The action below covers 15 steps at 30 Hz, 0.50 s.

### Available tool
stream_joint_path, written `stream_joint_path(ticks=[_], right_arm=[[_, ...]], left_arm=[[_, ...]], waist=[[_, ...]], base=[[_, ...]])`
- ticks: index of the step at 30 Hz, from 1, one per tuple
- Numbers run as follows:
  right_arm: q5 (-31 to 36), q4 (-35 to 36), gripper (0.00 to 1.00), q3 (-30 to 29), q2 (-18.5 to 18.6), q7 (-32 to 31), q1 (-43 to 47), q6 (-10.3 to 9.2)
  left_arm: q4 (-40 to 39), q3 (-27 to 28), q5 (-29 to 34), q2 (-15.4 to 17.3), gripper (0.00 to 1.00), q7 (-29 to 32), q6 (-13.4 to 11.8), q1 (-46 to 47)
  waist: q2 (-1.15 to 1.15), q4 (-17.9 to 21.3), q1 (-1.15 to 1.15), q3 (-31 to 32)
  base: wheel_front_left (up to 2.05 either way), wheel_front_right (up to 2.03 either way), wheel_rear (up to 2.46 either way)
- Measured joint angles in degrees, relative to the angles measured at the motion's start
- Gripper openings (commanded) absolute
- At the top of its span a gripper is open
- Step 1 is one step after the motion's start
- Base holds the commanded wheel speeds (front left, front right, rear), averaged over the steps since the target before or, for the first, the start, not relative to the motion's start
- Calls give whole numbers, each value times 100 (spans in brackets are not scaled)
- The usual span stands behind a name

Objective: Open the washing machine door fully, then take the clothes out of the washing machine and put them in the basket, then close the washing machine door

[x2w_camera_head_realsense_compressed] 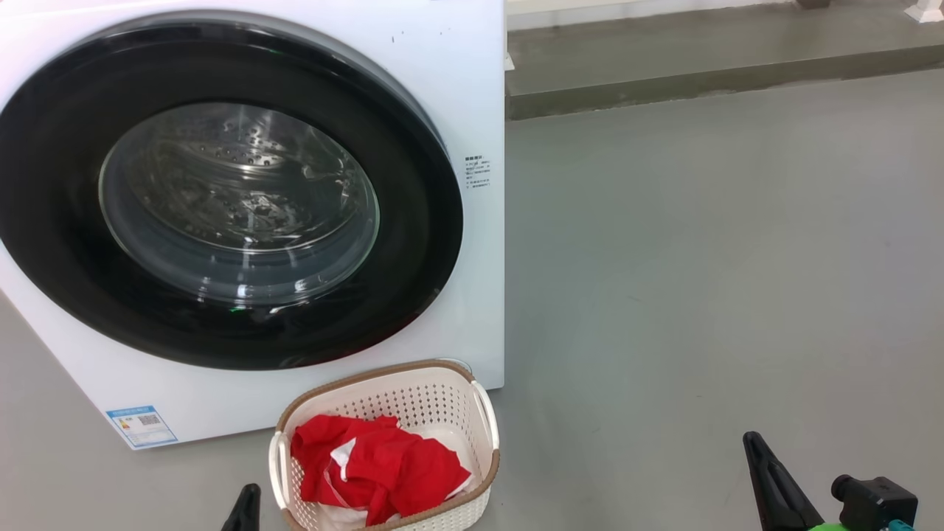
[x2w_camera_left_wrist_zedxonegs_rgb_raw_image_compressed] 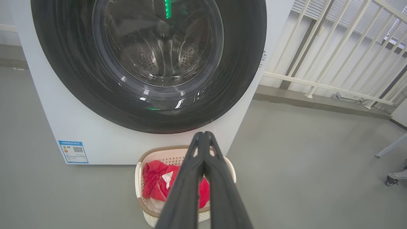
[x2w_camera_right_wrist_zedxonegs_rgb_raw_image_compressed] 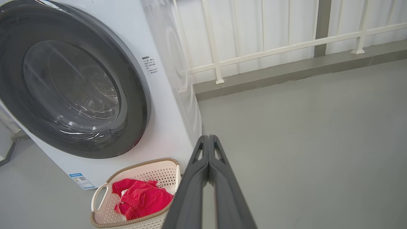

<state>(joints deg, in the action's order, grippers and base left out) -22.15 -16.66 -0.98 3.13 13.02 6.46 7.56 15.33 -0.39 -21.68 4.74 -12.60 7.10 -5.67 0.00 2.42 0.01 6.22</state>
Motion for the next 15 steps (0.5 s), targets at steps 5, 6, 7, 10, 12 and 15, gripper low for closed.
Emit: stream_joint_path(ticks=[5, 6, 7, 10, 12, 15], right_arm=[[-324, 2, 0, -16, -1, -76, -15, -1], [-361, 2, 0, -19, -1, -99, -15, -1], [-452, 3, 0, -23, -1, -130, -21, -1], [-682, 3, 0, -33, -2, -179, -74, -1], [-743, 10, 0, -38, -2, -205, -99, -1], [-987, 9, 0, -47, -4, -254, -99, -1]], left_arm=[[-1, 11, -291, -2, 0, 76, 0, 3], [0, 12, -360, -3, 0, 100, 0, 3], [-1, 19, -480, -8, 0, 134, 0, 5], [0, 27, -648, -11, 0, 181, 0, 9], [0, 33, -781, -14, 0, 202, 0, 23], [0, 40, -942, -16, 0, 253, 0, 70]], waist=[[0, -11, 0, -38], [0, -13, 0, -44], [0, -17, 0, -55], [0, -23, 0, -71], [0, -27, 0, -82], [0, -33, -1, -98]], base=[[0, 0, 0], [0, 0, 0], [0, 0, 0], [0, 0, 0], [0, 0, 0], [0, 0, 0]])
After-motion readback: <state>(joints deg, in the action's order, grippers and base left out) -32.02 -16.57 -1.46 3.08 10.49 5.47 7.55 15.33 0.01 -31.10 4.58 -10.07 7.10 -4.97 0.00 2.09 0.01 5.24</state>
